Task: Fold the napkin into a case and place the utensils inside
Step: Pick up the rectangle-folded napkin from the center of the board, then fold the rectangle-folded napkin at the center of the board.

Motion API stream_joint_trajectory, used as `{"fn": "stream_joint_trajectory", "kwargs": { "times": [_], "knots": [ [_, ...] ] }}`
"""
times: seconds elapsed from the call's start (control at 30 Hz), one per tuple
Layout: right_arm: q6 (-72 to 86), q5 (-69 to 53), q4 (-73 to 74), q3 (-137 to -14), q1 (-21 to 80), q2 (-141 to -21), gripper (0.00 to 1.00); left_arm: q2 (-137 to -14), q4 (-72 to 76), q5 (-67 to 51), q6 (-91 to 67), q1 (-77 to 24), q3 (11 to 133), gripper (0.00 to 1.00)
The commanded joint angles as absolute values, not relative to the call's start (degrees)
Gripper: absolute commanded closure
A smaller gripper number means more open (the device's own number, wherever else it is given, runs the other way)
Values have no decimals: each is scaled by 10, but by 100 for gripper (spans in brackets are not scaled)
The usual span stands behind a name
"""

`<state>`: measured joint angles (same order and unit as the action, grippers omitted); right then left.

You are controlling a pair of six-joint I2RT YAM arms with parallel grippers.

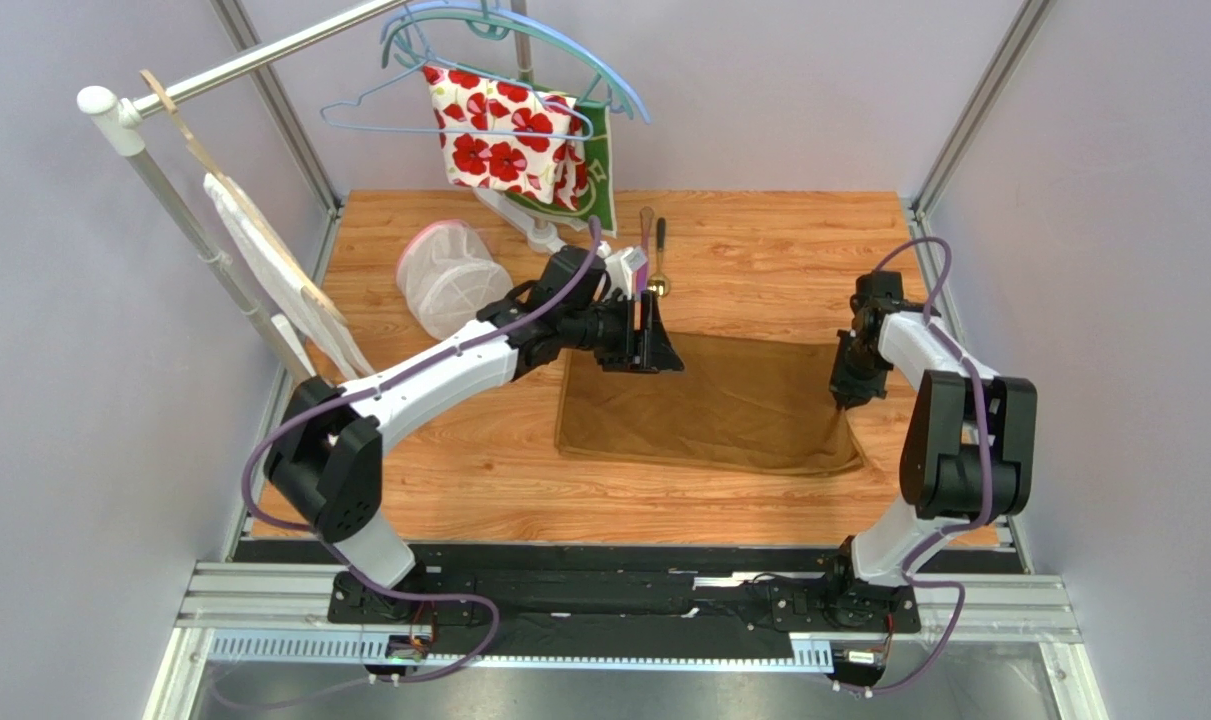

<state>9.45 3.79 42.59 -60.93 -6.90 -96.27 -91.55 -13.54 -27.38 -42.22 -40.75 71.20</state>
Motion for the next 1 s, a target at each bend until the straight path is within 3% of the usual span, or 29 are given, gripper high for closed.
{"fn": "stream_joint_trajectory", "kwargs": {
  "times": [0.0, 0.17, 0.5, 0.97],
  "knots": [
    [105, 93, 456, -628, -73, -898, 100, -973, -163, -268, -403, -406, 778, 37],
    [106, 115, 465, -638, -73, -861, 100, -1070, -156, -269, -423, -409, 840, 40],
    [113, 69, 452, -635, -72, -832, 100, -1288, -134, -238, -500, -446, 1028, 57],
    [127, 46, 489, -676, -32, -754, 100, -1421, -89, -259, -611, -466, 1092, 58]
  ]
}}
